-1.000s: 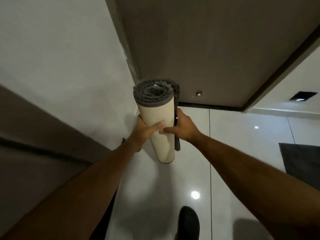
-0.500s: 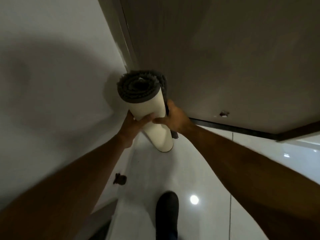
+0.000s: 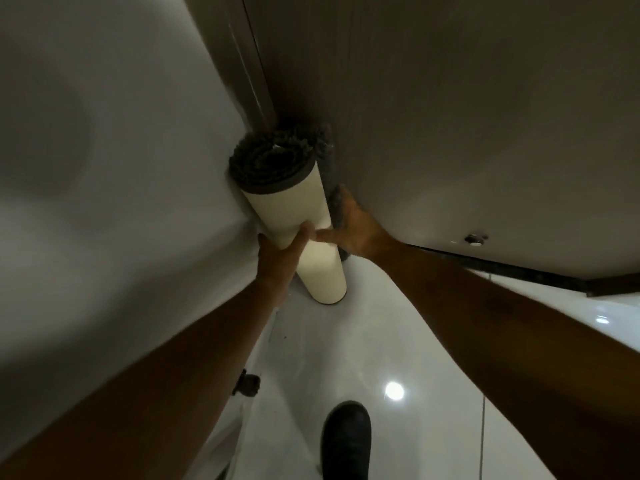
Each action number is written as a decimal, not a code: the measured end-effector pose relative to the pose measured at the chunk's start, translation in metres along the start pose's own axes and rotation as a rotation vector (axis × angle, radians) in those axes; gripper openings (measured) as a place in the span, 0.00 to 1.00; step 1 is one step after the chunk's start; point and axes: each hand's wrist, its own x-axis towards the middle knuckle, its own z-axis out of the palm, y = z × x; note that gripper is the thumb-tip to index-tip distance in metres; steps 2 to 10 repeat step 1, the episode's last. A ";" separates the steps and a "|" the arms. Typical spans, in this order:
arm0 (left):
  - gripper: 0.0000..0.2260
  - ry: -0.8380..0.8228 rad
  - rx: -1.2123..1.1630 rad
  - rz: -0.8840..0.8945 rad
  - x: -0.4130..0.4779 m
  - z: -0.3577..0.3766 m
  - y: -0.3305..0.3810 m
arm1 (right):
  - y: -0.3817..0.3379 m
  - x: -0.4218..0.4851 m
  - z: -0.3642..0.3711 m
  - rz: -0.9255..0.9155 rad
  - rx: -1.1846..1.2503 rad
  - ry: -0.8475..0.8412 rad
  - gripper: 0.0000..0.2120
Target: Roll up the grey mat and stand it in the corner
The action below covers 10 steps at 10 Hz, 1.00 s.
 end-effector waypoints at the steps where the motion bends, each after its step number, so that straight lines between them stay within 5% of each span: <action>1: 0.55 0.051 0.050 -0.063 -0.005 0.002 0.001 | -0.006 -0.013 -0.010 -0.015 -0.087 0.000 0.53; 10: 0.55 0.051 0.050 -0.063 -0.005 0.002 0.001 | -0.006 -0.013 -0.010 -0.015 -0.087 0.000 0.53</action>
